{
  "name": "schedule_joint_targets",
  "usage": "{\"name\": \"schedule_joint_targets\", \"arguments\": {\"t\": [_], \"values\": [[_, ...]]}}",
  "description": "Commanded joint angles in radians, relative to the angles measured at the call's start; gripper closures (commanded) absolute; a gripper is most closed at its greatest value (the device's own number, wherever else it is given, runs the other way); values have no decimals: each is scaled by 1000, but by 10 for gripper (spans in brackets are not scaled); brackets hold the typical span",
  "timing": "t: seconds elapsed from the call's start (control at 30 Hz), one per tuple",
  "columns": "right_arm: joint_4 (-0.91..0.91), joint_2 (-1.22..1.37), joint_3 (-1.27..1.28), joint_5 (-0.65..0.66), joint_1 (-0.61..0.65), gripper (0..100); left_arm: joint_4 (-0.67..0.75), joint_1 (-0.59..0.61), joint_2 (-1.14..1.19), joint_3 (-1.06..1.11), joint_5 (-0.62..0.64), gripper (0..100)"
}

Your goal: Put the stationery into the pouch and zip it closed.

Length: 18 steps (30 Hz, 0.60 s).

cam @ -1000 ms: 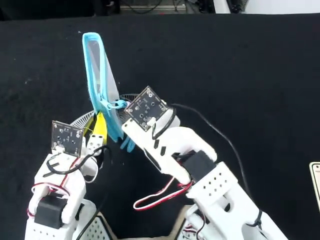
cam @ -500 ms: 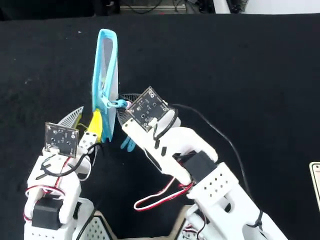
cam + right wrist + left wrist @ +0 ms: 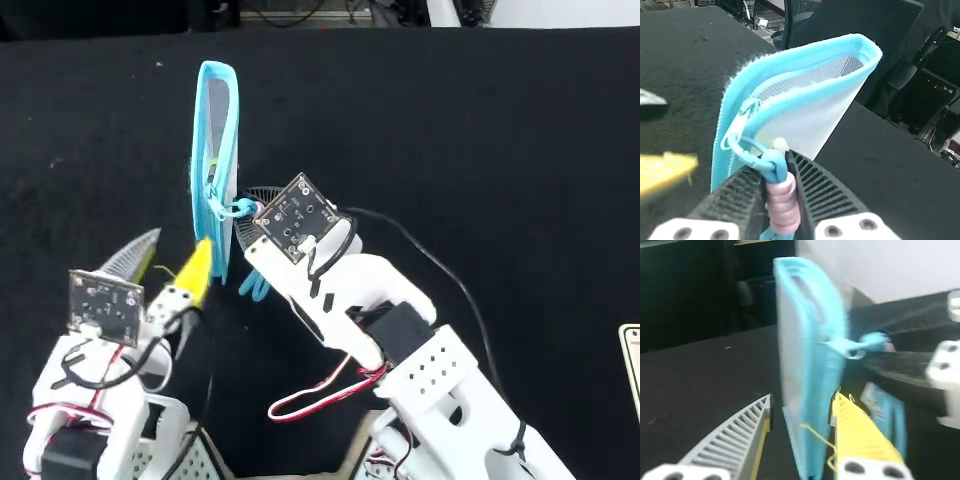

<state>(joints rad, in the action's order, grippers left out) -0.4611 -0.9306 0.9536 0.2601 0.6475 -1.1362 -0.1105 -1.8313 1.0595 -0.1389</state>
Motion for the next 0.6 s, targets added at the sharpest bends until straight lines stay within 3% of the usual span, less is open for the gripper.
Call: {"name": "schedule_joint_targets", "arguments": {"t": [0.0,0.57], "values": [[28,-27,-10,-2,-21,987,23,-76,3,-7,-9,798],[26,-27,-2,-2,-21,987,615,-10,5,412,-2,798]]}}
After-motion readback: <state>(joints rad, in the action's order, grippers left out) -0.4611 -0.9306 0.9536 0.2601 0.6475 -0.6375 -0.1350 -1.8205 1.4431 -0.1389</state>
